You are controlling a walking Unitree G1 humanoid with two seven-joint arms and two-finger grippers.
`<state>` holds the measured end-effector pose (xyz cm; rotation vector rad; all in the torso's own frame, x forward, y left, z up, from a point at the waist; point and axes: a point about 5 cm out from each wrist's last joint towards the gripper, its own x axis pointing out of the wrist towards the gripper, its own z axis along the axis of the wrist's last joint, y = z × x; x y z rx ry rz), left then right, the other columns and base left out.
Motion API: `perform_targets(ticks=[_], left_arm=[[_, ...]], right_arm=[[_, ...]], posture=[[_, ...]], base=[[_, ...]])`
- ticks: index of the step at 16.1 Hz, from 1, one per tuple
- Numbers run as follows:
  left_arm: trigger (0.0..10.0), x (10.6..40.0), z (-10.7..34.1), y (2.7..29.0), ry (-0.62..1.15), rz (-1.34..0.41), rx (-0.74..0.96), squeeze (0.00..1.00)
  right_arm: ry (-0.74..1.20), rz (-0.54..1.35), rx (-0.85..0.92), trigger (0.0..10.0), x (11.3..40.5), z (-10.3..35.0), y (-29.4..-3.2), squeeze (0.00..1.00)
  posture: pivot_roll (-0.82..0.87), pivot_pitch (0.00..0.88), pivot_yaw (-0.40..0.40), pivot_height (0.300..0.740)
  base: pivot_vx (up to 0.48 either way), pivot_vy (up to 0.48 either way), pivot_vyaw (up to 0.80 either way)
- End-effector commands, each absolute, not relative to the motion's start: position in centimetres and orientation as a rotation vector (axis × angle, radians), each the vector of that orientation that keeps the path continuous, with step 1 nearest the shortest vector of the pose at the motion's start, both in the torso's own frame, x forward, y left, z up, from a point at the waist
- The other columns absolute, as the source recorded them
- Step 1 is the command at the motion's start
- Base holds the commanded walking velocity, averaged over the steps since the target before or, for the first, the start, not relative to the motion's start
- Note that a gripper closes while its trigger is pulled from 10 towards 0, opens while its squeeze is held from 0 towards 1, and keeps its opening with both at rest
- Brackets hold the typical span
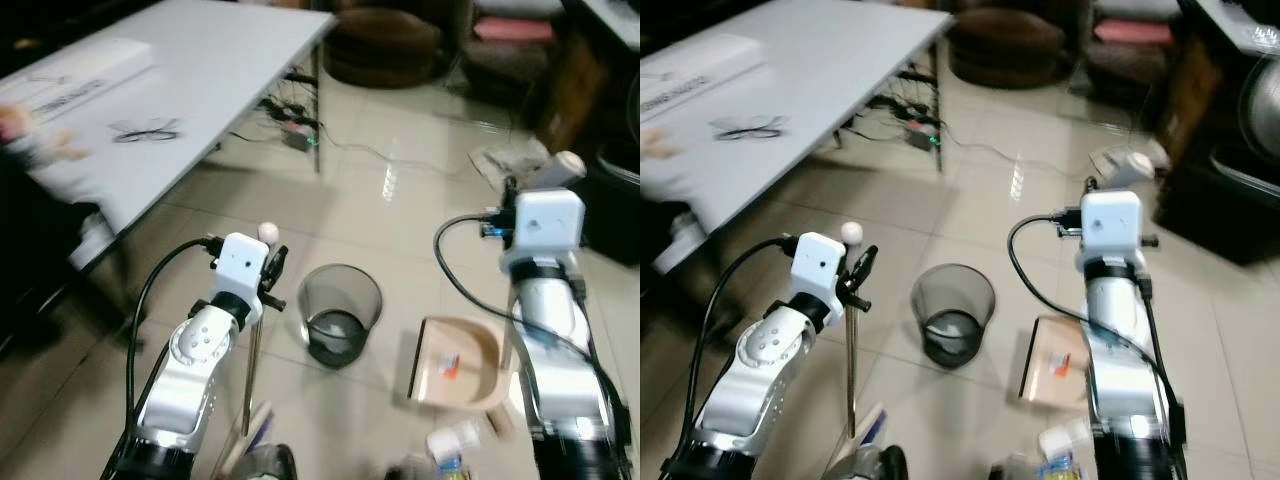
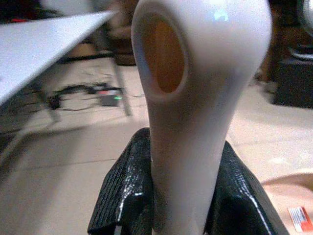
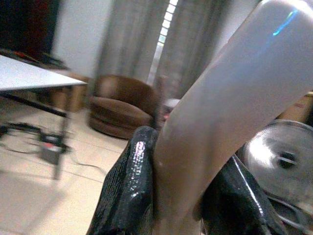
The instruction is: Sweep floor
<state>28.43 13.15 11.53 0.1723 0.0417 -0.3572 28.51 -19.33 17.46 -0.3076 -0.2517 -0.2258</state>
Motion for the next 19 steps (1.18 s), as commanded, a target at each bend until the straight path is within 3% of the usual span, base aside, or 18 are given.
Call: perform_targets(ticks=[1,9,13,19], left_arm=[[10.0,28.3,12.1,13.3,0.016,-0.359,0.193,0.0],[10.0,28.8,12.9,12.7,-0.016,-0.393,0.188,0.0],[10.0,29.0,13.1,12.4,-0.019,-0.398,0.184,0.0],[10.0,29.3,13.2,12.2,-0.021,-0.4,0.182,0.0]], right_arm=[[-0.275,-0.218,-0.287,10.0,28.5,18.3,-18.9,0.0],[-0.158,-0.185,-0.166,10.0,27.5,17.3,-18.0,0.0],[-0.112,-0.197,-0.099,10.0,27.2,16.7,-17.8,0.0],[-0.103,-0.213,-0.108,10.0,27.0,16.8,-18.4,0.0]], posture=[[-0.05,0.004,0.046,0.74],[-0.06,0.009,0.054,0.74],[-0.06,0.015,0.058,0.74],[-0.06,0.019,0.063,0.74]], base=[[-0.251,0.0,0.0],[0.0,0.0,0.0],[0.0,-0.397,0.0],[0.0,-0.403,-0.54]])
